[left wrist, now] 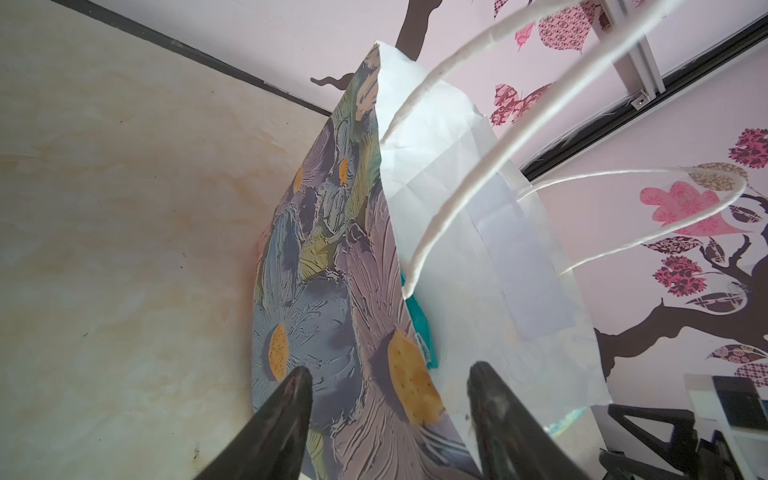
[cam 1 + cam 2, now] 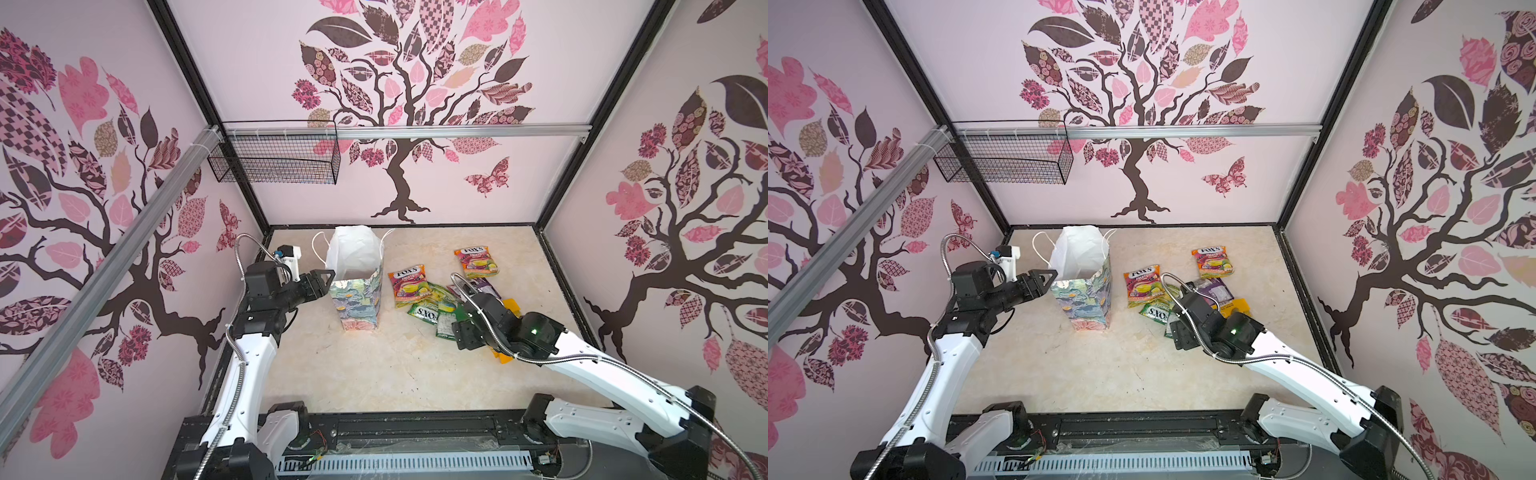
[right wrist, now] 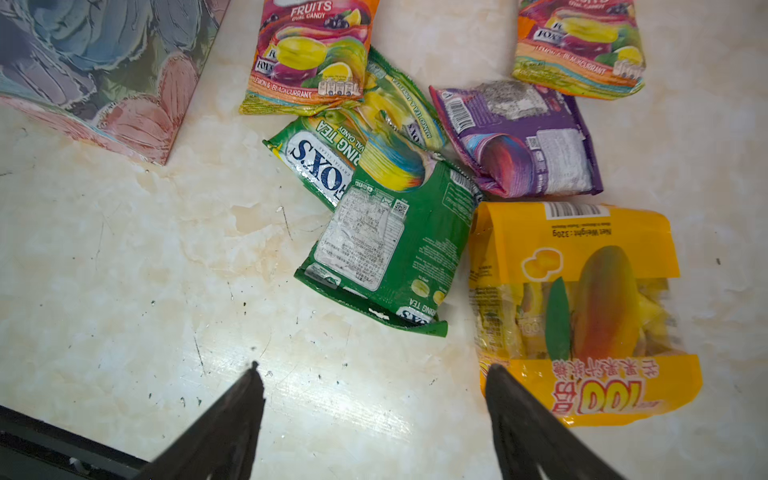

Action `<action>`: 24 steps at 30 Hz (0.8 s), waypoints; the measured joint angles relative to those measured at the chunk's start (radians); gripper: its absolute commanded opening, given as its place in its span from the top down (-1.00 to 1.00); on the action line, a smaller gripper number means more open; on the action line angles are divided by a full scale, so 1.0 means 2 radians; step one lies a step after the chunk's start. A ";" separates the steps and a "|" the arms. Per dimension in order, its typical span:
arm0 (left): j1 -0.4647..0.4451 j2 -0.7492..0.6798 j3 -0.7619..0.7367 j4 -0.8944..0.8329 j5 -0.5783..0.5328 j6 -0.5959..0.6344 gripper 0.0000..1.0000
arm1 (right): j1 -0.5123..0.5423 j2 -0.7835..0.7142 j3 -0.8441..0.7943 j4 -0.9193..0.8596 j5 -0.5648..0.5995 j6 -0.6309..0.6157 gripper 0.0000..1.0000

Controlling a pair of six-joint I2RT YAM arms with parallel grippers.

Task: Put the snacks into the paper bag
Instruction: 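Move the right gripper back and down to the green Fox's Spring Tea packet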

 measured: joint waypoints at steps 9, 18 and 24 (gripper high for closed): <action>0.000 0.000 0.000 0.000 0.002 0.000 -0.24 | -0.076 0.048 -0.021 0.070 -0.048 -0.008 -0.71; 0.000 0.000 0.000 0.000 0.002 0.000 -0.24 | -0.103 0.092 -0.036 0.114 -0.086 -0.015 -0.70; 0.000 0.000 0.000 0.000 0.002 0.000 -0.24 | -0.104 0.120 -0.035 0.144 -0.101 -0.025 -0.70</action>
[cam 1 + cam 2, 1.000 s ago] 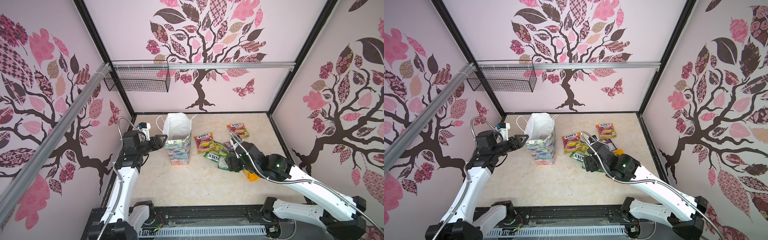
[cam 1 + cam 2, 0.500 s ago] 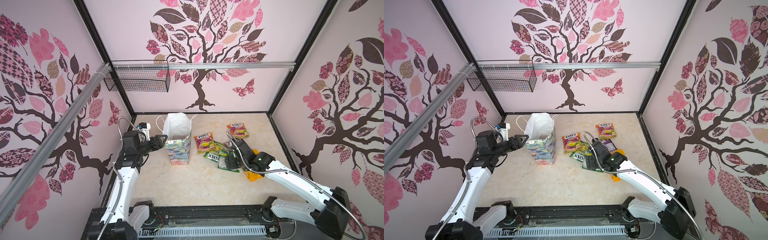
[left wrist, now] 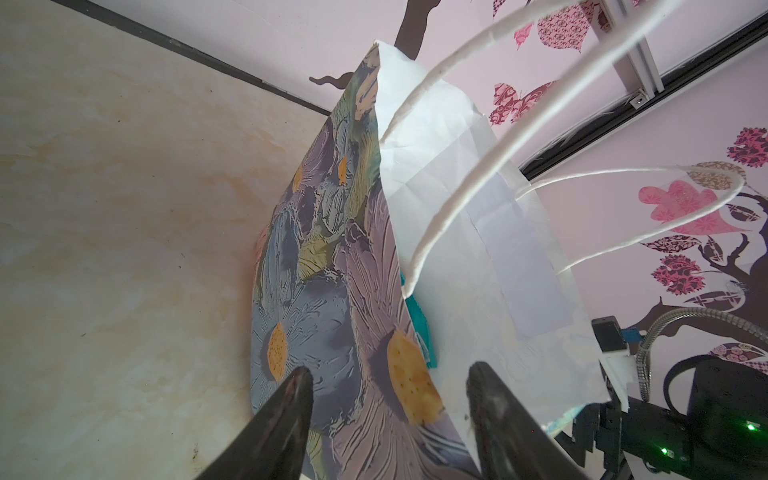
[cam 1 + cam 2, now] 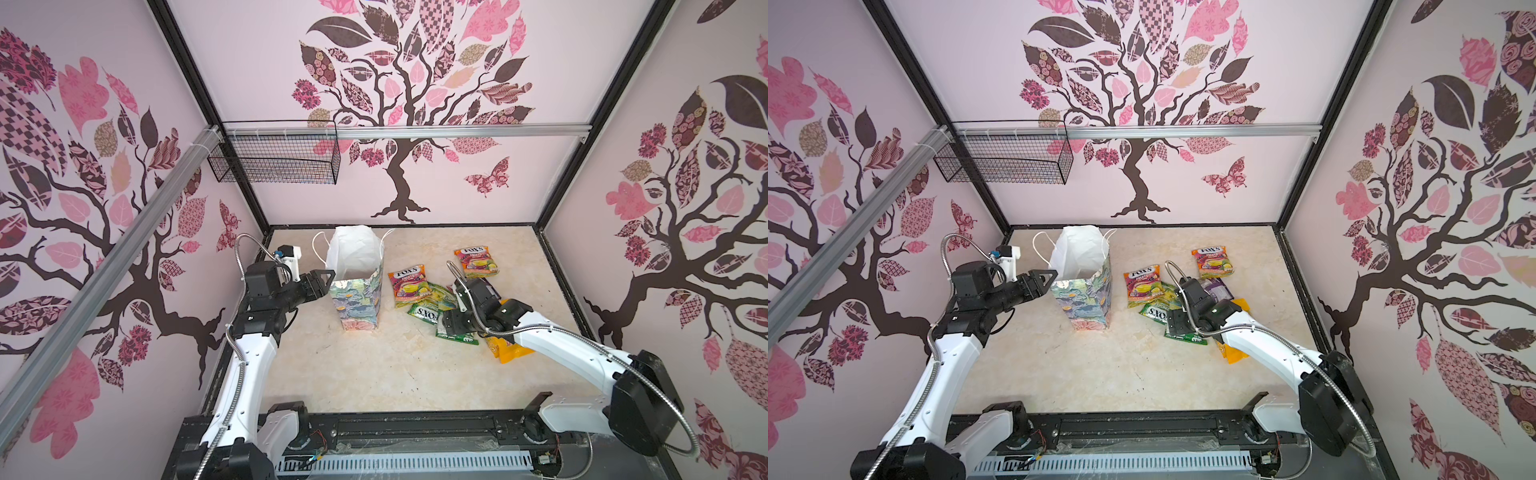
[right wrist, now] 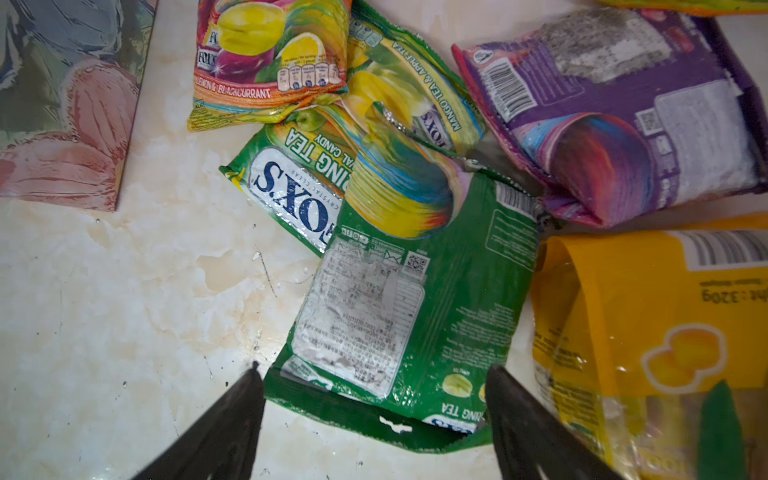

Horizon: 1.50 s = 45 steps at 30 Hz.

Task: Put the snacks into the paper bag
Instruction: 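Move the right gripper back and down to the green Fox's Spring Tea packet, then close the right gripper on the edge of the green Fox's packet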

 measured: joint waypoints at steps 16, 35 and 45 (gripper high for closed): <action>0.000 -0.004 0.000 0.000 -0.001 0.004 -0.24 | -0.010 0.082 0.014 0.022 -0.036 -0.020 -0.67; 0.000 -0.008 0.000 -0.003 -0.006 0.007 -0.24 | 0.021 0.080 -0.063 0.094 -0.165 0.039 -0.53; 0.000 -0.006 0.000 -0.003 -0.005 0.007 -0.24 | 0.073 0.065 -0.042 0.077 -0.156 0.065 -0.48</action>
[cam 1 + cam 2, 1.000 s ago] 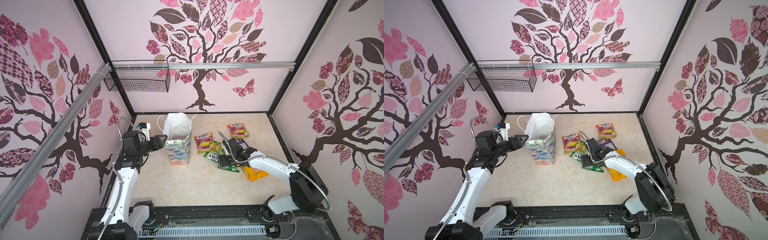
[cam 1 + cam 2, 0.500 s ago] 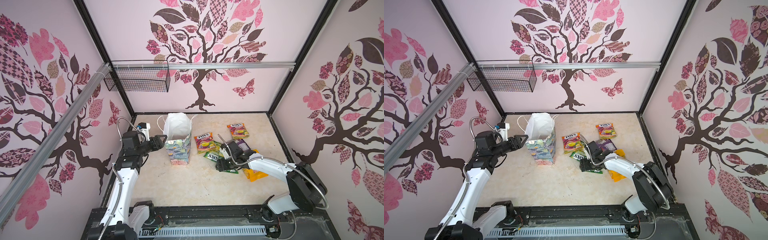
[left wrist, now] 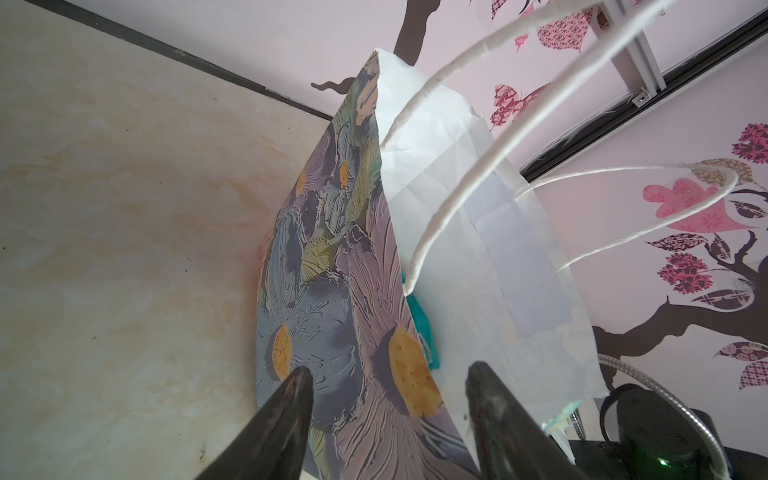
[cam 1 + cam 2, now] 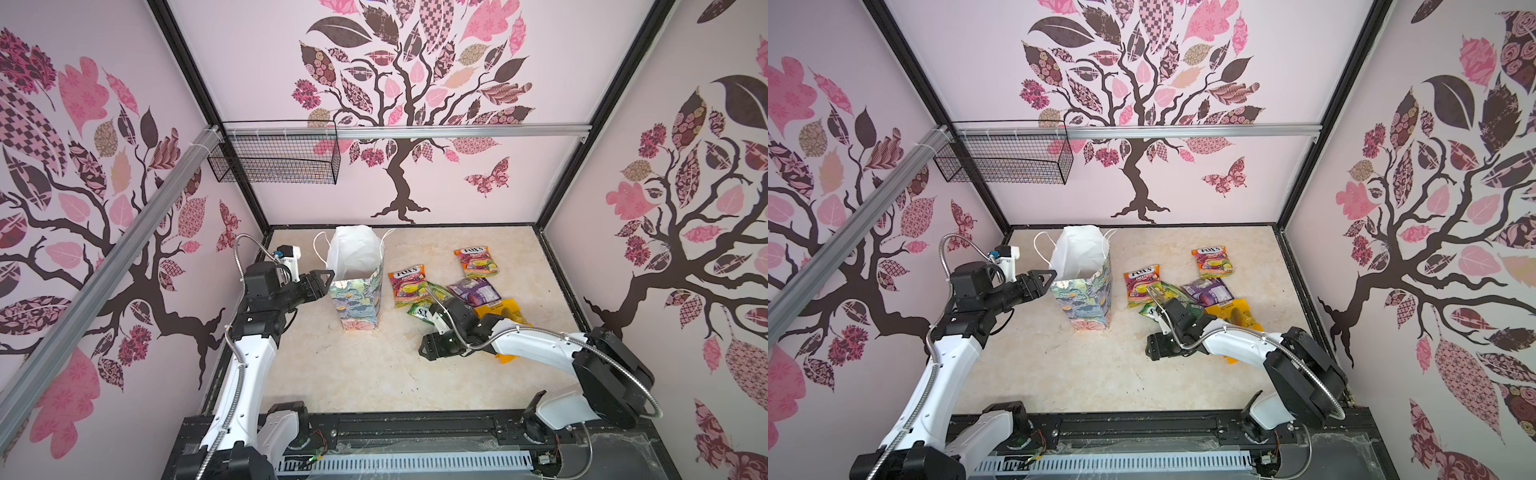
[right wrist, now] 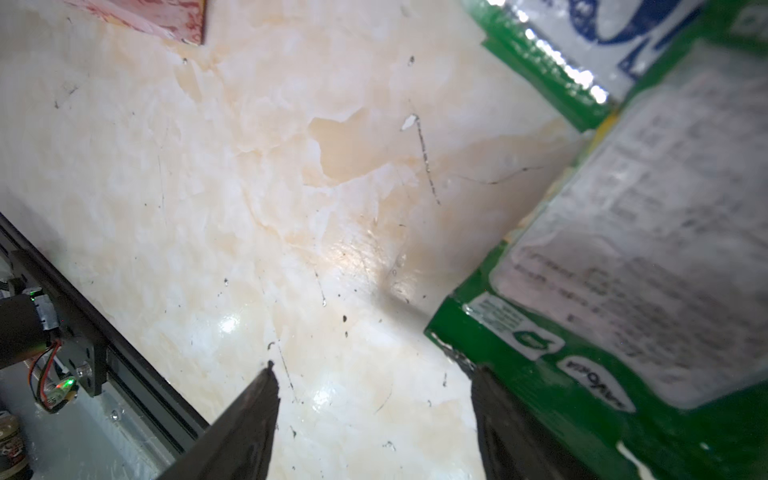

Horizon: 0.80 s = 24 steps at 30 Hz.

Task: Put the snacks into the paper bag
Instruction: 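Close the right gripper on the edge of the green Fox's packet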

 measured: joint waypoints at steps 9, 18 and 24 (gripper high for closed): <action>0.000 0.000 0.000 0.000 0.000 0.000 -0.24 | 0.090 -0.030 0.078 -0.106 0.143 -0.041 -0.46; 0.000 -0.001 0.000 -0.001 -0.001 0.000 -0.25 | 0.142 -0.007 0.087 -0.170 0.283 -0.052 -0.39; 0.000 -0.001 0.000 -0.001 -0.001 0.000 -0.25 | 0.140 -0.001 0.067 -0.154 0.343 -0.049 -0.39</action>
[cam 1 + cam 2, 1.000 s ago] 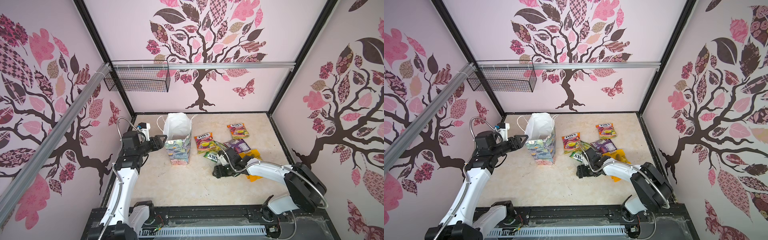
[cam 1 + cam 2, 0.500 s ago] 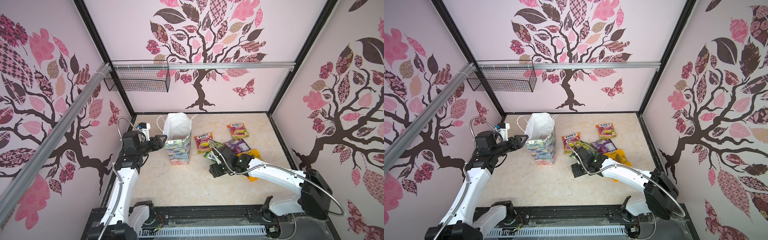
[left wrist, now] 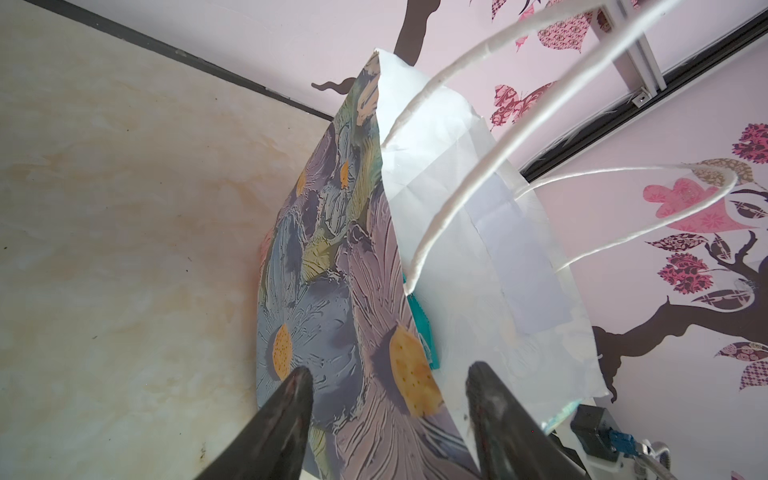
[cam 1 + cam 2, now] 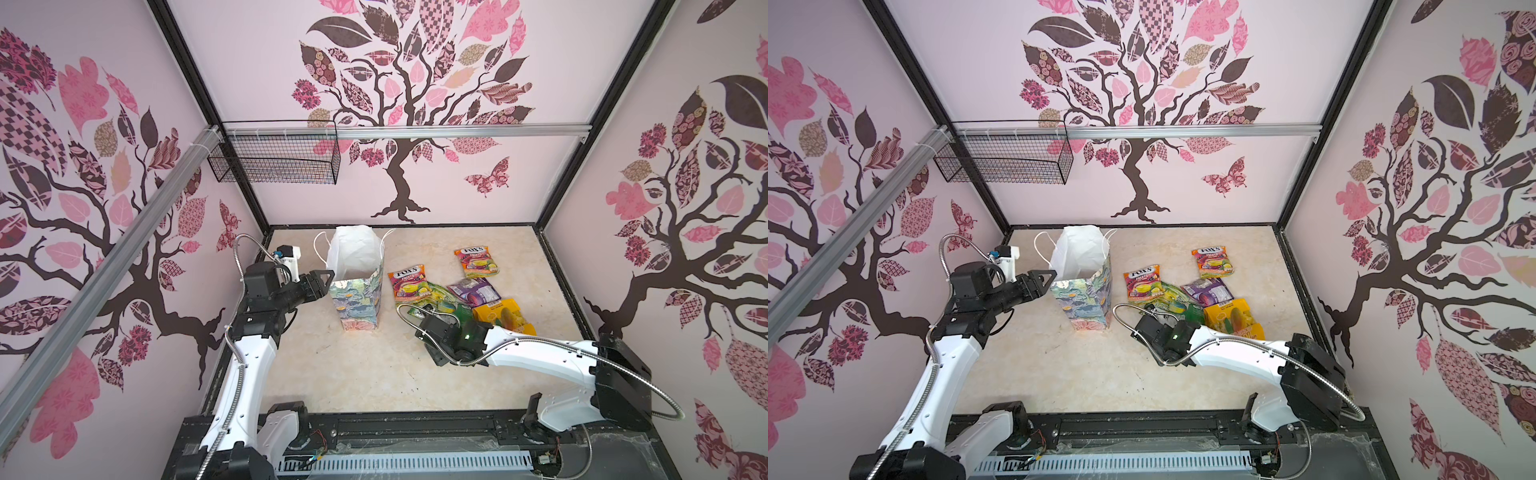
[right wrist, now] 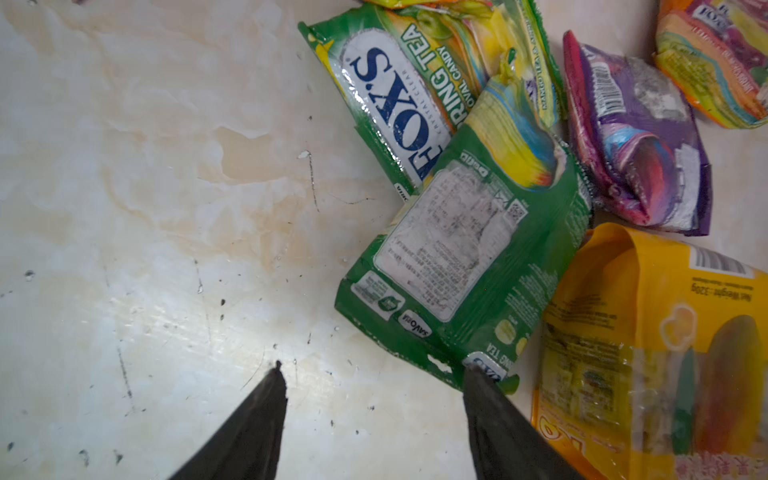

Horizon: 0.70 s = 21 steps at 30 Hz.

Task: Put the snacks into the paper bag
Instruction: 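Close the right gripper on the edge of the green Fox's packet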

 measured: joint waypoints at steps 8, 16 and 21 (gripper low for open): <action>0.000 0.000 0.000 0.000 -0.002 0.000 -0.24 | 0.003 0.053 -0.010 0.023 0.049 0.011 -0.39; 0.000 0.000 0.000 0.000 -0.003 0.000 -0.24 | 0.003 0.091 -0.010 0.036 0.094 0.034 -0.24; 0.000 0.000 0.000 0.000 -0.003 0.000 -0.24 | 0.003 0.106 -0.010 0.041 0.104 0.043 0.01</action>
